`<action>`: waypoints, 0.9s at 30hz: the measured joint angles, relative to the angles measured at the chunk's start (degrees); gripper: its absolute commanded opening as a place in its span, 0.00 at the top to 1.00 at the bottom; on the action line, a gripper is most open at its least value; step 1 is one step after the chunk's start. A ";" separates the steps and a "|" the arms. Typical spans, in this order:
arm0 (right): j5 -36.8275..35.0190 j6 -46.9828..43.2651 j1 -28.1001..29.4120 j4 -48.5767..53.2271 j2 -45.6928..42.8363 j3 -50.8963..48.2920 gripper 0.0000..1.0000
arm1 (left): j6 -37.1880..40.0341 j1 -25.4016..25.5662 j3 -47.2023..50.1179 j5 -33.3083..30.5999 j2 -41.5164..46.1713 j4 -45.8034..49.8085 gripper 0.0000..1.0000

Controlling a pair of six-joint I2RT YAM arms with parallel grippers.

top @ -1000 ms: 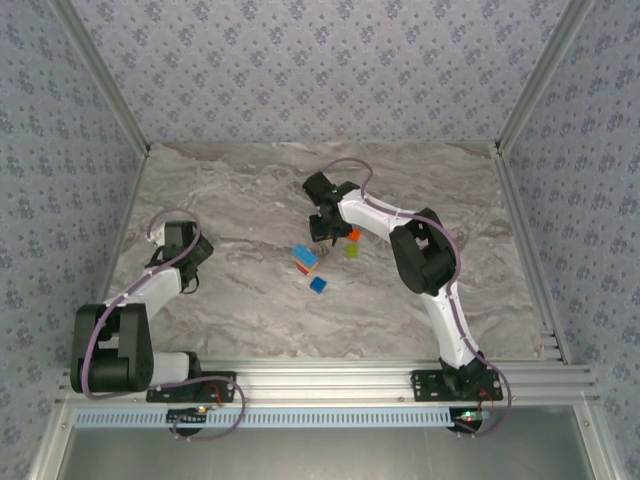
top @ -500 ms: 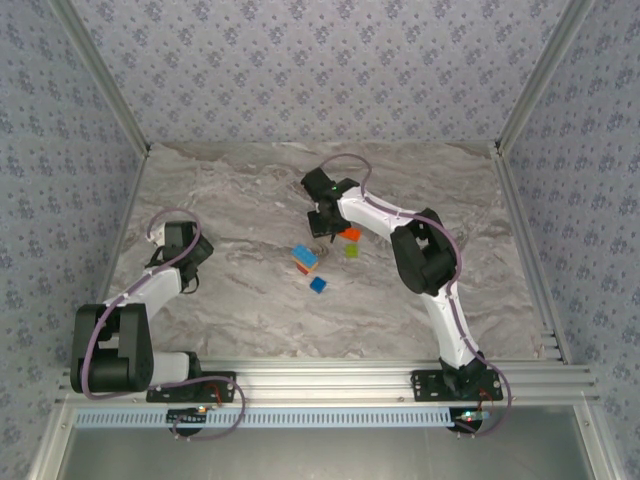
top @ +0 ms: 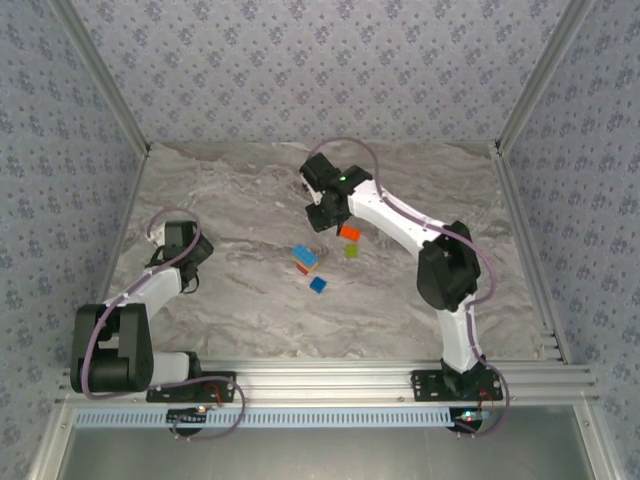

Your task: Assemble a carrot with lego

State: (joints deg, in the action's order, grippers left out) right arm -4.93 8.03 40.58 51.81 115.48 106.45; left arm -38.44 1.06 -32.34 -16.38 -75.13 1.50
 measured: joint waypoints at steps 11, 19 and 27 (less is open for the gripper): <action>7.13 -5.46 4.11 5.42 -4.74 0.04 0.63 | 0.00 0.22 0.00 -0.22 0.00 0.02 0.16; 8.74 -6.69 6.71 5.18 -3.85 -1.73 0.63 | 0.00 0.24 0.00 -0.42 0.00 0.00 0.16; 9.07 -7.08 6.71 4.35 -3.39 -3.37 0.63 | 0.00 0.24 0.00 -0.46 0.00 0.02 0.16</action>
State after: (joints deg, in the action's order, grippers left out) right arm 4.14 0.95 47.29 56.16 112.09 103.09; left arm -38.44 1.30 -32.34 -16.84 -75.13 1.52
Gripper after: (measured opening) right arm 0.370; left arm 0.845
